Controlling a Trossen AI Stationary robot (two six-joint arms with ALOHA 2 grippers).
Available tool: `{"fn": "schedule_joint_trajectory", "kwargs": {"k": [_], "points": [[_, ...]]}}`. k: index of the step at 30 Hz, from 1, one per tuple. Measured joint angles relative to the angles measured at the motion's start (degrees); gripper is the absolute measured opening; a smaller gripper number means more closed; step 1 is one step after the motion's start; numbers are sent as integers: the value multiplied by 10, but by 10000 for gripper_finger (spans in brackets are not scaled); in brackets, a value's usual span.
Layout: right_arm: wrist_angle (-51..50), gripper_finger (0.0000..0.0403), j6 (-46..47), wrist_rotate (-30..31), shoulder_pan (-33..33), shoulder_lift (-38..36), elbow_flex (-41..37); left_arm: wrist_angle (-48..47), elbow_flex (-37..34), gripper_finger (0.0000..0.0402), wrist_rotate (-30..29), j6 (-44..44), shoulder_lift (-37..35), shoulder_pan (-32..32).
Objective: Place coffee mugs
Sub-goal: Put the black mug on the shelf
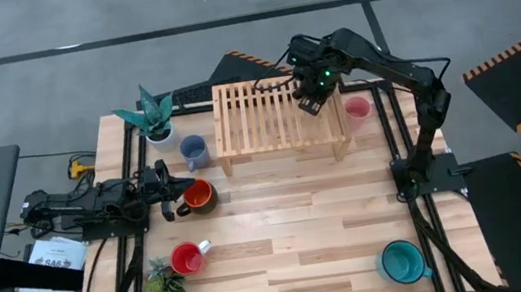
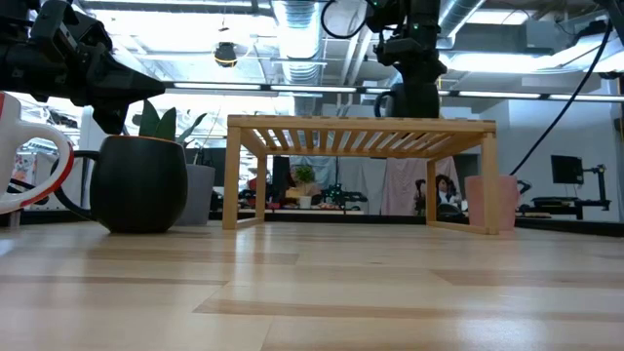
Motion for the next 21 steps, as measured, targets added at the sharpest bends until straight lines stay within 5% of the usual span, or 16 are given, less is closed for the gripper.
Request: {"fn": "schedule_joint_trajectory", "kwargs": {"k": [21], "points": [[6,210,-35,8,-5,1,50,0,0,0,0,0,0,0]]}}
